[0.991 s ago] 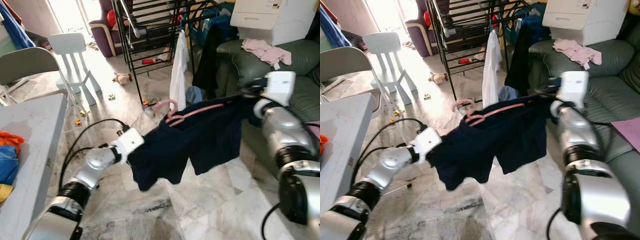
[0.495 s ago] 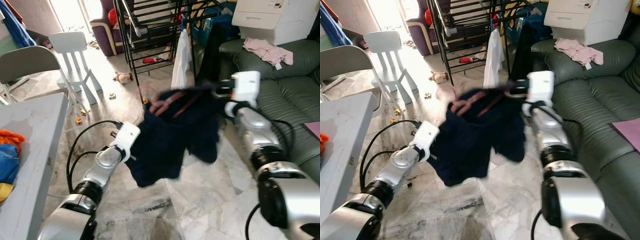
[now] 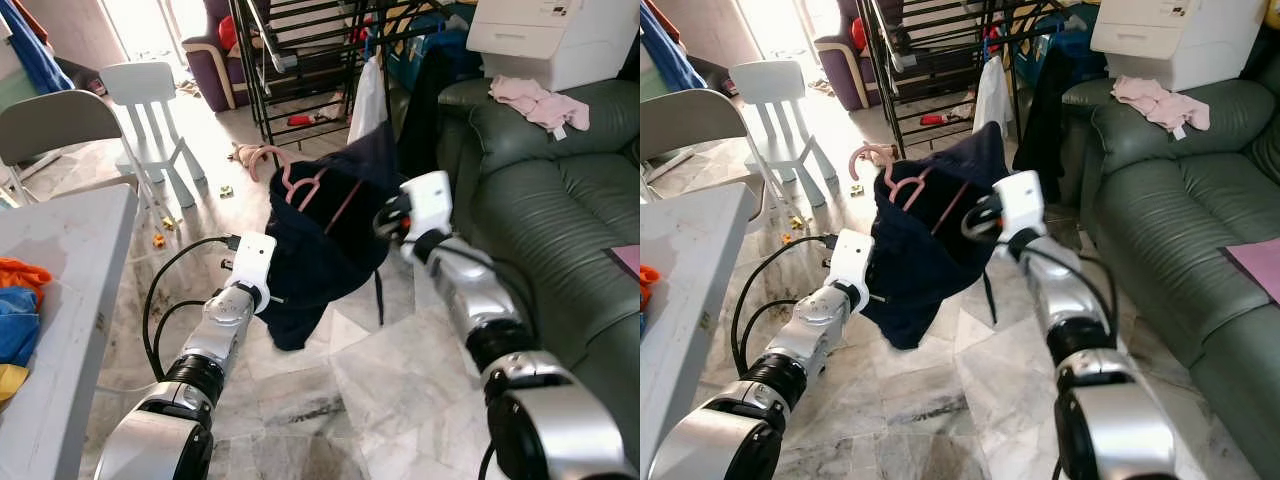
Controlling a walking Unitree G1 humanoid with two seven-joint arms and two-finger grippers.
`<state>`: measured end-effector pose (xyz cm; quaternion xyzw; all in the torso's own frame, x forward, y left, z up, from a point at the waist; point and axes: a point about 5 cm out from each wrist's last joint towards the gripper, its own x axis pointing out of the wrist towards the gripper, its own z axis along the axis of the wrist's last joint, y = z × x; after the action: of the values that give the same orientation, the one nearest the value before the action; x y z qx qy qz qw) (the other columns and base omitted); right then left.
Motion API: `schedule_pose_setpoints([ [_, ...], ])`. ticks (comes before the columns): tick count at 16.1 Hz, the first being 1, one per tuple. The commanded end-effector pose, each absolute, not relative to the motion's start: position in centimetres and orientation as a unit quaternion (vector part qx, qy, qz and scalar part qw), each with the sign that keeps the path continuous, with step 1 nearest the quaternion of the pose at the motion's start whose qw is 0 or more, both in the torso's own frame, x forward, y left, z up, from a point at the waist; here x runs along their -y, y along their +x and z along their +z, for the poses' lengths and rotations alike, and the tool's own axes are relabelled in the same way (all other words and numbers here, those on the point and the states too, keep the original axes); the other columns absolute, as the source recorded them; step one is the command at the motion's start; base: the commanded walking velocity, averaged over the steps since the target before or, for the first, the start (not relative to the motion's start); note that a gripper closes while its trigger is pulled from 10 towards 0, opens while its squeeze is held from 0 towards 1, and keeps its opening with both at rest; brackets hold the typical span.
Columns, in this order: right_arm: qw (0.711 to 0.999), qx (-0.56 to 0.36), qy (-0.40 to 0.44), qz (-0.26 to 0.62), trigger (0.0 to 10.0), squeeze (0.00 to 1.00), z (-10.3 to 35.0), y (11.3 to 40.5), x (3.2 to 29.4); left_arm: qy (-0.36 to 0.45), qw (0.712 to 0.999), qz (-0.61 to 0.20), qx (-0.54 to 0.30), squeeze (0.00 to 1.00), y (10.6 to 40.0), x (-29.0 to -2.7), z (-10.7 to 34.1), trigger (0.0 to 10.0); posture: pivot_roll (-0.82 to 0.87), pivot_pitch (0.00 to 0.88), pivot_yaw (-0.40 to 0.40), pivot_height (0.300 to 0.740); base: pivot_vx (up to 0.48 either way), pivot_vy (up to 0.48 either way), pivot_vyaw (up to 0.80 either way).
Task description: Hang hanger
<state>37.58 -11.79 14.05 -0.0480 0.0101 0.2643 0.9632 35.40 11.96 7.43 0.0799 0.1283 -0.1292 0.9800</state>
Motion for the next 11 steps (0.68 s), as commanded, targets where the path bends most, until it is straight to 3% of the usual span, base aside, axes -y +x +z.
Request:
schedule_pose_setpoints([
  [1,0.949,-0.019,-0.053,0.310,0.0,0.00,13.6,37.0,10.5,0.062,0.987,-0.100,-0.107,0.00,36.2,-12.6,8.8,0.0,-0.13,0.000,0.085,0.740,0.000,0.000,0.00],
  [5,0.905,-0.091,-0.076,0.409,0.0,0.00,10.2,34.1,9.4,0.049,0.989,-0.080,-0.112,0.00,36.5,-13.1,9.1,0.0,-0.13,0.000,0.085,0.740,0.000,0.000,0.00],
  [9,0.891,-0.117,-0.117,0.423,0.0,0.00,8.6,32.2,10.3,0.057,0.990,-0.072,-0.109,0.00,36.7,-13.9,9.4,0.0,-0.13,0.000,0.083,0.740,0.000,0.000,0.00],
  [10,0.901,-0.110,-0.134,0.397,10.0,0.00,8.8,32.5,10.9,0.062,0.990,-0.074,-0.100,0.00,36.7,-14.0,9.5,0.0,-0.13,0.000,0.085,0.740,0.000,0.000,0.00],
  [11,0.919,-0.093,-0.143,0.356,10.0,0.00,9.2,33.1,11.7,0.070,0.991,-0.076,-0.088,0.00,36.5,-14.3,9.6,0.0,-0.13,0.000,0.088,0.740,0.000,0.000,0.00],
])
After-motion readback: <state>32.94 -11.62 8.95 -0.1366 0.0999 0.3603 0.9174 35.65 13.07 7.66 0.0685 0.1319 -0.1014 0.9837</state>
